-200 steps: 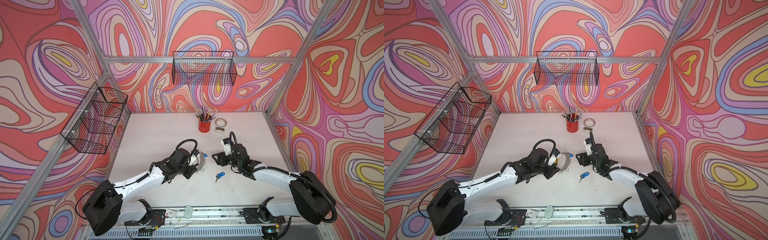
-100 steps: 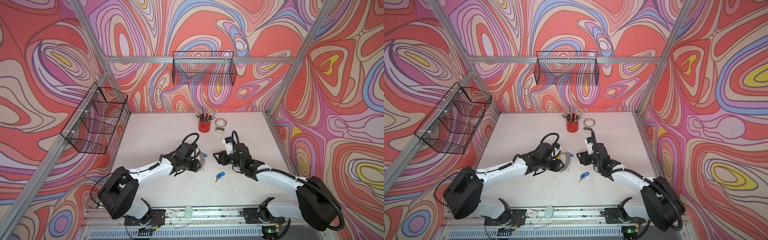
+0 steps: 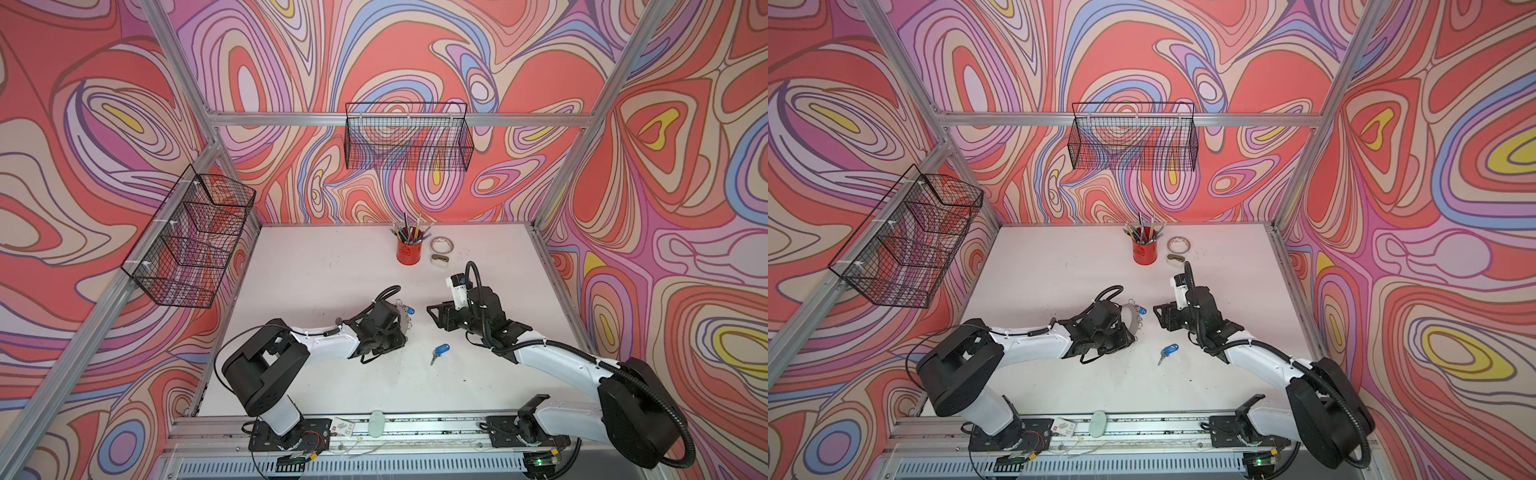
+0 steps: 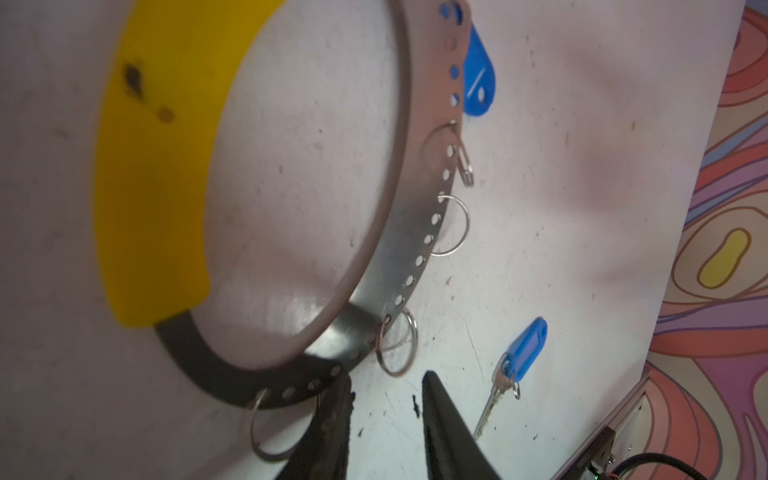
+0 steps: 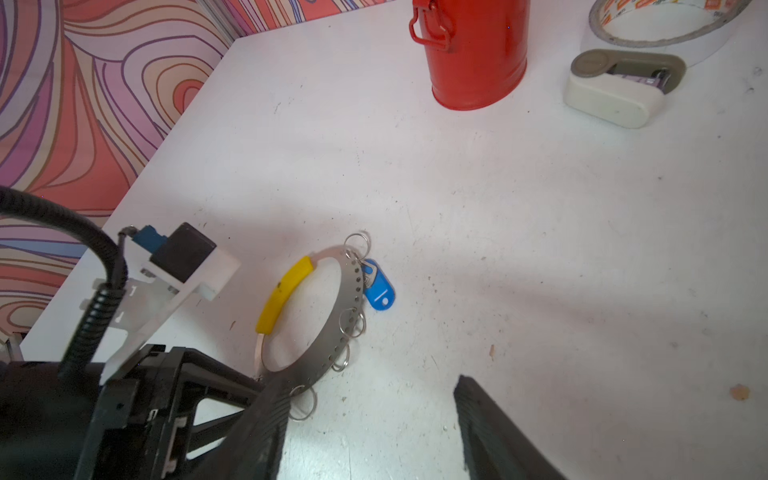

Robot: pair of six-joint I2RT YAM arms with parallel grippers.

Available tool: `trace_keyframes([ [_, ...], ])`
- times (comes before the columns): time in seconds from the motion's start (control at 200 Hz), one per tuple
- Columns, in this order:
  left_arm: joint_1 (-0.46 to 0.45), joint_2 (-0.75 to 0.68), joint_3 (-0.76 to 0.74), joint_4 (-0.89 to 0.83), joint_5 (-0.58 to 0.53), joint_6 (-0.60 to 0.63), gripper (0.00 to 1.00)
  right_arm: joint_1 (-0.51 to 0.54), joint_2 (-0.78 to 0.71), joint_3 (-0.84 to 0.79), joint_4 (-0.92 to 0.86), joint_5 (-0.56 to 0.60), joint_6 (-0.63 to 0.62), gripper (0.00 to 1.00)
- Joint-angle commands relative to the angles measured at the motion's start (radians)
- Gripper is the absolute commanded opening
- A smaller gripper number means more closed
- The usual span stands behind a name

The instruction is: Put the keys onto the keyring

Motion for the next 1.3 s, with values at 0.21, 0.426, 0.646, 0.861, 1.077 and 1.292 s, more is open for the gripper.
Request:
trace_keyframes([
  [0.21,-0.018,0.054,0.02,0.027,-0.083,-0.138,0.24,-0.002,-0.005,-0.015,-0.014,0.016,-0.013,0.68],
  [0.426,-0.026,0.023,-0.011,0.095,-0.098,-0.219,0.24,0.0,0.003,-0.013,-0.009,0.009,-0.015,0.68],
  [0.646,0.001,-0.149,-0.081,0.103,-0.158,-0.192,0.33,0.007,0.032,-0.003,-0.008,0.005,-0.035,0.64],
  [0.861,0.122,-0.437,-0.18,-0.028,-0.182,0.021,0.5,0.156,0.126,0.078,-0.124,0.198,-0.115,0.64],
  [1.077,0.319,-0.784,-0.175,-0.373,-0.059,0.255,1.0,0.292,0.288,0.186,-0.222,0.284,-0.18,0.63],
  [1.292,0.572,-0.909,-0.175,-0.51,0.152,0.314,1.0,0.35,0.425,0.29,-0.273,0.253,-0.204,0.59],
])
